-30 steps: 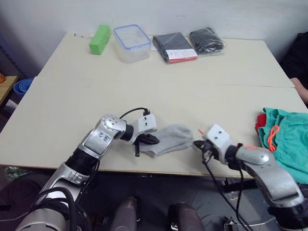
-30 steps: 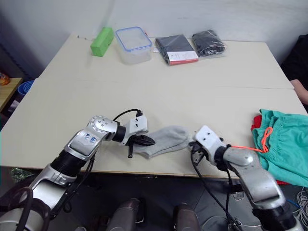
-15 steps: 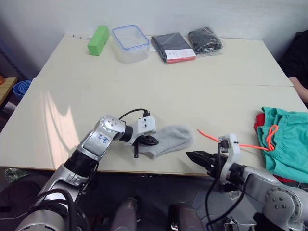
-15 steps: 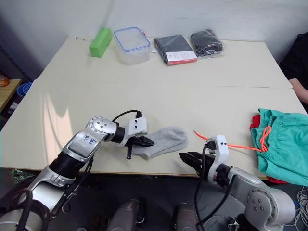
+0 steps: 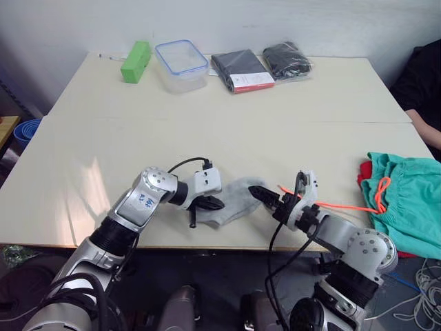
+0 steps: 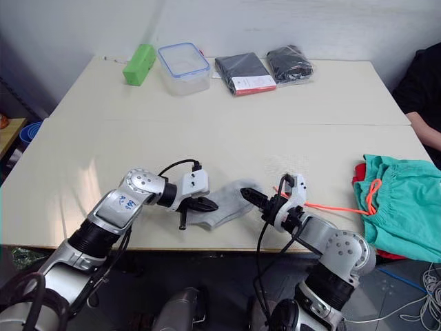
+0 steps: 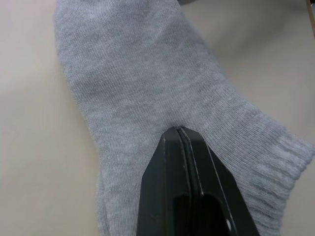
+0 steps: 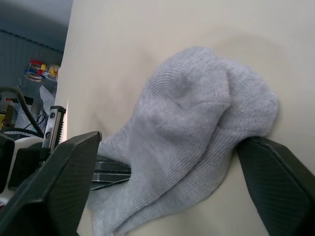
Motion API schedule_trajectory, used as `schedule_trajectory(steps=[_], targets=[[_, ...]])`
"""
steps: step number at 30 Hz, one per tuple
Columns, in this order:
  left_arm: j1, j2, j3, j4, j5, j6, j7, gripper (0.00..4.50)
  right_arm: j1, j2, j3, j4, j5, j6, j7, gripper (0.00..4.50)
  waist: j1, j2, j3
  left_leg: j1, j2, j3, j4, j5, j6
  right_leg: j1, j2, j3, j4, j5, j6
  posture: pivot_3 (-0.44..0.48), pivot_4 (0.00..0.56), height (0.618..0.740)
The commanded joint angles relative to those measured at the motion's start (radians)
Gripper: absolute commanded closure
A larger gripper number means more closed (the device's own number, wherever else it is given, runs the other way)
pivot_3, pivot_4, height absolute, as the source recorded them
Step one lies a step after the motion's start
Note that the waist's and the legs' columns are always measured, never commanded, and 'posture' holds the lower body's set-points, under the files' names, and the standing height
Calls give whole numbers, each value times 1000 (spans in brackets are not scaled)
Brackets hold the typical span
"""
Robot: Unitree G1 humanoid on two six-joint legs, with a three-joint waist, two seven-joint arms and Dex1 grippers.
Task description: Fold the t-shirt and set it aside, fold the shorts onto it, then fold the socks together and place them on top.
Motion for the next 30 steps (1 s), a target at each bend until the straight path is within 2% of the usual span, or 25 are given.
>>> schedule_trajectory(steps=[1, 9, 12, 16, 19, 23, 27, 30], targets=[[19, 13, -10, -11, 15, 15, 4, 4500, 20, -17, 15, 28, -24, 4, -25, 1678, -3, 0, 0, 0, 0, 0, -1, 0, 0, 0, 0, 0, 0, 0, 0, 0, 150, 740], [30, 20, 4, -18, 13, 27, 14, 4500, 6, -41, 45, 21, 5, -13, 9, 4369, -4, 0, 0, 1, 0, 1, -7, 4, 2, -1, 1, 0, -3, -1, -1, 0, 150, 740], [29, 23, 7, -14, 13, 26, 14, 4500, 24, -108, 127, -22, 36, -47, 68, 4462, -4, 0, 0, 1, 0, 1, -8, 4, 0, -1, 1, 0, -5, -1, -1, 0, 150, 740], [27, 25, 13, -14, 7, 35, 18, 4500, 76, -356, 430, -170, 31, -275, 308, 4462, -3, 4, 2, 0, -1, 2, -10, 4, 0, -2, 0, 0, -7, -1, -1, 0, 150, 740], [26, 26, 16, -10, 6, 36, 16, 4500, 84, -462, 554, -189, 19, -401, 421, 4462, -4, 3, 2, 1, 0, 3, -12, 6, 2, -2, 2, 0, -7, -1, -1, 0, 150, 740], [27, 28, 15, -5, 10, 33, 18, 4500, 62, -529, 680, -140, -12, -518, 511, 4462, -3, 3, 3, 1, 0, 2, -12, 7, 2, -2, 2, -1, -7, -1, -1, 0, 150, 740], [37, 32, 24, -29, 5, 54, 28, 4500, 23, -599, 878, -38, -145, -662, 592, 4462, -4, 2, 3, 1, 0, 3, -11, 7, 2, -2, 2, -1, -7, -1, -1, 0, 150, 740], [50, 42, 44, -63, -7, 85, 35, 4500, -7, -618, 958, 27, -196, -739, 646, 4462, -3, 1, 3, 1, 0, 3, -11, 7, 2, -2, 2, -1, -6, -1, -1, 0, 150, 740]])
